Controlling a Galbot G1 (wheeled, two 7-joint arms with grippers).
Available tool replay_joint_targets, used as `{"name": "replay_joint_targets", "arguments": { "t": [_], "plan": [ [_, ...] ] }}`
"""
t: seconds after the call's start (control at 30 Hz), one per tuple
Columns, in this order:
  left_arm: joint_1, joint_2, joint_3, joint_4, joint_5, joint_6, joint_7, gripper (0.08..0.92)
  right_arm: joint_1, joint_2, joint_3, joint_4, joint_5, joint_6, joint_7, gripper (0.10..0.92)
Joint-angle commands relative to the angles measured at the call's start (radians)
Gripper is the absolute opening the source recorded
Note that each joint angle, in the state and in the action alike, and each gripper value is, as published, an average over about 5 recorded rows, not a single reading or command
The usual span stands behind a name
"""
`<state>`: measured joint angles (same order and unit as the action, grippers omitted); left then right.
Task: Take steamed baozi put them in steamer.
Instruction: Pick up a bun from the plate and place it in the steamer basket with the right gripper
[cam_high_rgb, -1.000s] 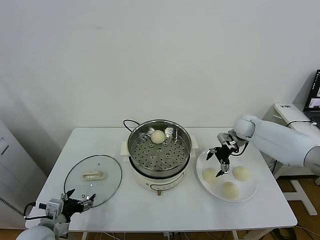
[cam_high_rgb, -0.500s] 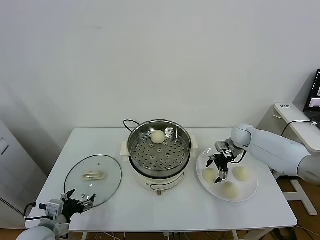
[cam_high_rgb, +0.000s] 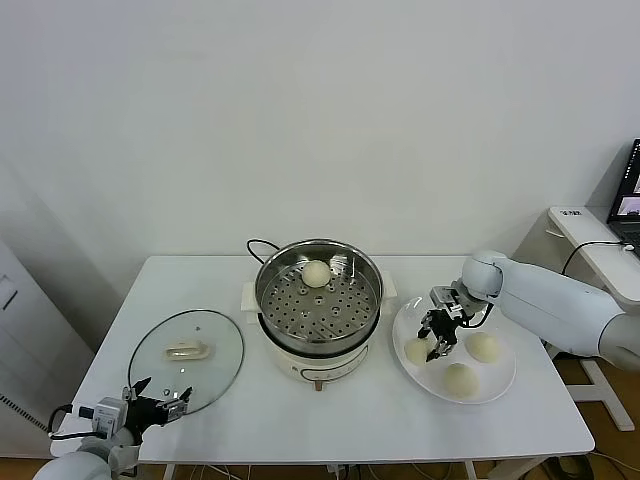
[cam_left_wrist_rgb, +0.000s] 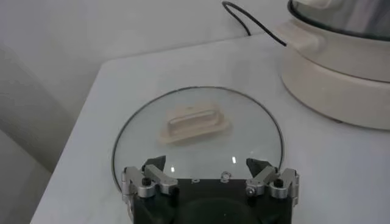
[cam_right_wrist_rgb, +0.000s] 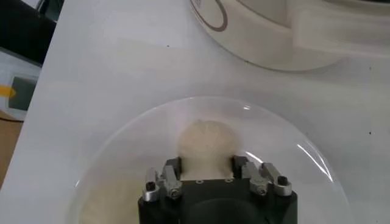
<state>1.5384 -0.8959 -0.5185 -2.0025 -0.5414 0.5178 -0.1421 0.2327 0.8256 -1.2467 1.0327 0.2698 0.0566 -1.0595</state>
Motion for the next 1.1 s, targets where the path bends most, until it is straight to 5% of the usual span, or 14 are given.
{"name": "replay_joint_targets", "arguments": {
  "t": [0.03,0.5,0.8,1.1],
  "plan": [
    [0.003,0.002,0.0,-0.003,0.0,0.0,0.0,0.823,0.176,-0.039,-0.088,0.069,0.04,0.0,-0.029,0.385],
    [0.003,0.009,0.005,-0.008,0.0,0.002,-0.001,0.823,0.646,-0.026,-0.335,0.161,0.314,-0.036,-0.127,0.382],
    [-0.005,0.011,0.011,0.001,0.002,0.002,-0.002,0.823,0.666,0.1,-0.323,0.193,0.594,-0.152,-0.002,0.382],
    [-0.011,0.005,0.025,0.003,0.015,0.003,-0.002,0.823,0.558,0.272,-0.289,0.164,0.695,-0.214,0.141,0.382]
  ]
}}
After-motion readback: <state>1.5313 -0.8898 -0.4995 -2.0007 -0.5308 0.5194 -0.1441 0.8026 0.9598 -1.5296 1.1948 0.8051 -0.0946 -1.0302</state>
